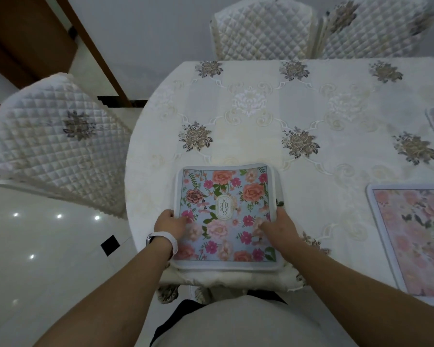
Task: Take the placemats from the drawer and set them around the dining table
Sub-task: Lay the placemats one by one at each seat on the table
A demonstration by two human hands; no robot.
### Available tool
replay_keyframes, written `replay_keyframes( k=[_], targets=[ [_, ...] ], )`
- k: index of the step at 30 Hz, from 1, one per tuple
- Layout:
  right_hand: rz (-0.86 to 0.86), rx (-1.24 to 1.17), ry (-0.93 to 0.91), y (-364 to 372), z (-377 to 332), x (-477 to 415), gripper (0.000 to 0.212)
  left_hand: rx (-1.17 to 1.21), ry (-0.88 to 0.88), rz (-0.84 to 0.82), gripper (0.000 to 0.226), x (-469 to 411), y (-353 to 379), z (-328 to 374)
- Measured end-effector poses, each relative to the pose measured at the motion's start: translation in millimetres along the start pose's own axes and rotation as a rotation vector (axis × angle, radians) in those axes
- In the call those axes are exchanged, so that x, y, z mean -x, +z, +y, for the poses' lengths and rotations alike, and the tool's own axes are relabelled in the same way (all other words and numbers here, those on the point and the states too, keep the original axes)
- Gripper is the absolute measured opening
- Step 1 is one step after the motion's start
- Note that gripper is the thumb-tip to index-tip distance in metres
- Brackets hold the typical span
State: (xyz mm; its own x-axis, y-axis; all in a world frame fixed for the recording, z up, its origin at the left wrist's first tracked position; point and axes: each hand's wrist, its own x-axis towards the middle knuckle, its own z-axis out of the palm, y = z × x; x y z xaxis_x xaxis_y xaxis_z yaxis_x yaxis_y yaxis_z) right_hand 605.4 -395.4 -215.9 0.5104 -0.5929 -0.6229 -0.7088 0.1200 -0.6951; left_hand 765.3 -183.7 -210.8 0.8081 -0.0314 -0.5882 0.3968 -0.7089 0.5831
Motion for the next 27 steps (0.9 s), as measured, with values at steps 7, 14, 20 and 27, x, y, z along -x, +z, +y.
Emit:
replay_keyframes(
  k=[7, 14, 20, 27],
  targets=[
    [-0.095, 0.059, -0.091, -0.4, -18.8, -8.0, 0.018, 0.149, -0.008, 0.027, 0.007, 17.9, -9.9, -9.8],
    [-0.275, 0.103, -0.187, 12.3, -39.2, -7.0, 0.018, 0.315, -0.071, 0.188, 0.011, 48.1, -24.9, -32.3],
    [-0.394, 0.218, -0.298, 58.7, -60.1, 5.4, 0.019, 0.463, -0.139, 0.342, 0.011, 75.7, -58.4, -69.6],
    [-0.475, 0.358, -0.423, 151.4, -88.0, 42.1, 0.019, 0.562, -0.176, 0.492, 0.009, 82.7, -125.2, -127.2]
  ],
)
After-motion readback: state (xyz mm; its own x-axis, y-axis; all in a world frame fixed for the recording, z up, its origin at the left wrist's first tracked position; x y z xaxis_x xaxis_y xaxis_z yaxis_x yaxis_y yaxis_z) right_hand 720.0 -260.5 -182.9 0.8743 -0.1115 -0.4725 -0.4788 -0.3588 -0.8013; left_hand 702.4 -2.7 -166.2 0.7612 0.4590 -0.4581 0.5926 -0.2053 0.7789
